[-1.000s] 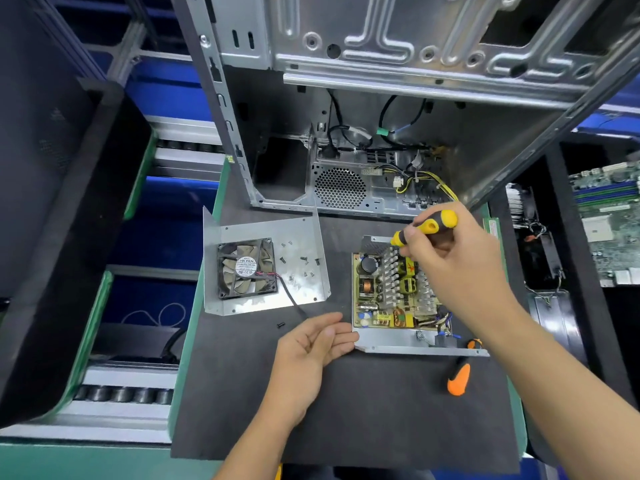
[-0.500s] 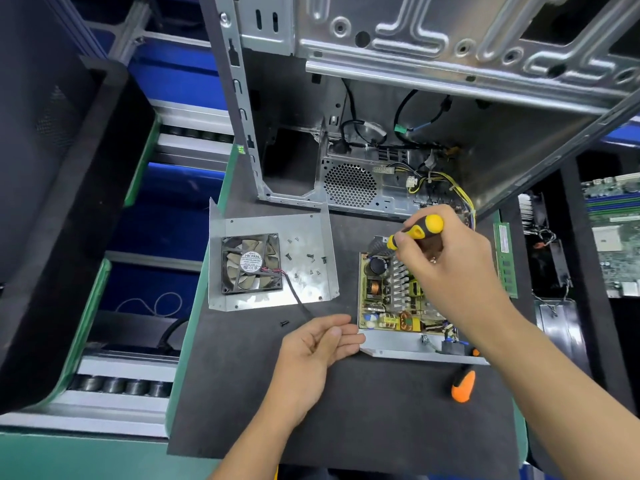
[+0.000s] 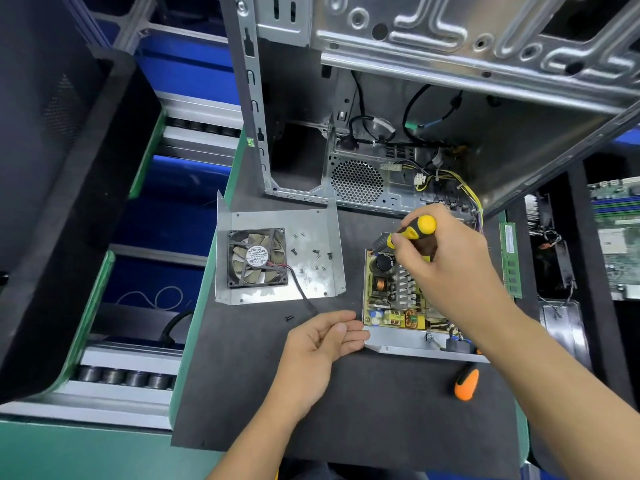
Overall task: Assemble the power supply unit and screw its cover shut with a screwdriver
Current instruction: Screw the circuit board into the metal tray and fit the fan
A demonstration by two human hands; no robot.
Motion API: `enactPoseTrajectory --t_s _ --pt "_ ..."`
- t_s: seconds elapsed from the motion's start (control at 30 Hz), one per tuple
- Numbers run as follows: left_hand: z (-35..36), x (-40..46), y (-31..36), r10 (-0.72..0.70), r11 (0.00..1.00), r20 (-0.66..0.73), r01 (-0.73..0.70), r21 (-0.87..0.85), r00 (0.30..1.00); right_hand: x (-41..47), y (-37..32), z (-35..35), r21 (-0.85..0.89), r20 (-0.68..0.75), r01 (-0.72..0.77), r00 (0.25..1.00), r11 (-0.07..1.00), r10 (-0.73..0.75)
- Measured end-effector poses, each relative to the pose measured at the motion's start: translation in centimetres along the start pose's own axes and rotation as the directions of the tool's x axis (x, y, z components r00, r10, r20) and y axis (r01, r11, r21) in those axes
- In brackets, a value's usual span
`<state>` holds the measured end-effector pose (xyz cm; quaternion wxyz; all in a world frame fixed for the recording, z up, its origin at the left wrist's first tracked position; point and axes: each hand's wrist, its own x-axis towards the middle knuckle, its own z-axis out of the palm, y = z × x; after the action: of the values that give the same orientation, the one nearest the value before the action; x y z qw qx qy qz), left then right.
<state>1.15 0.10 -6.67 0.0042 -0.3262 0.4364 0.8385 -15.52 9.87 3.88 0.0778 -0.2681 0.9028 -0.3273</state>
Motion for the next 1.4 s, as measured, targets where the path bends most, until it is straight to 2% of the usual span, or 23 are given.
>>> enactPoseTrajectory --t_s 0.27,0.4,0.47,0.57,0.67,0.77,0.9,0.97,1.13,1.27,1.33,1.4 --pt "0.1 -0.1 0.3 -0.009 1.0 0.006 0.009 0.003 1.0 0.7 -1.0 -0.6 -0.111 0.07 0.031 0.997 0.993 -0.023" --pt "0.2 -0.2 0.4 -0.011 1.0 -0.001 0.011 0.01 1.0 1.5 -2.0 -1.0 -0.433 0.137 0.207 0.977 0.877 -0.163" --pt "0.3 -0.2 0.5 -0.016 1.0 -0.011 0.016 0.005 1.0 2.0 -2.8 -1.3 -0.425 0.192 0.217 0.97 0.879 -0.147" --pt "0.6 -0.4 0.6 -0.029 0.999 -0.056 0.028 -0.014 0.998 2.5 -3.7 -1.8 -0.446 0.258 0.311 0.942 0.839 -0.213" --pt "1.0 -0.5 0.7 -0.035 0.999 -0.107 0.034 -0.019 0.994 3.0 -4.2 -2.0 -0.571 0.297 0.233 0.952 0.787 -0.066" --pt "1.2 -0.4 0.8 -0.045 0.999 -0.152 0.044 -0.011 0.987 3.1 -4.7 -2.0 -0.714 0.302 0.244 0.953 0.656 -0.026" --pt "1.1 -0.3 1.0 -0.047 0.998 -0.155 0.051 0.021 0.987 3.7 -5.2 -2.2 -0.635 0.433 0.354 0.899 0.686 -0.064" --pt "1.0 -0.3 1.0 -0.053 0.998 -0.122 0.056 0.023 0.991 3.9 -5.1 -2.0 -0.633 0.489 0.416 0.869 0.653 -0.079" --pt "0.4 -0.2 0.9 -0.082 0.997 -0.068 0.08 -0.02 0.994 3.7 -5.4 -1.9 -0.743 0.383 0.357 0.921 0.566 -0.078" --pt "0.2 -0.1 0.8 -0.084 0.996 -0.039 0.083 -0.016 0.996 4.1 -5.1 -1.6 -0.667 0.514 0.438 0.856 0.602 -0.053" --pt "0.3 -0.1 0.8 -0.075 0.997 -0.033 0.075 0.0 0.997 4.1 -5.1 -1.7 -0.673 0.487 0.39 0.873 0.629 -0.02" --pt "0.3 -0.1 0.8 -0.065 0.998 -0.032 0.065 0.011 0.997 4.0 -5.2 -1.8 -0.719 0.433 0.351 0.901 0.6 -0.009"
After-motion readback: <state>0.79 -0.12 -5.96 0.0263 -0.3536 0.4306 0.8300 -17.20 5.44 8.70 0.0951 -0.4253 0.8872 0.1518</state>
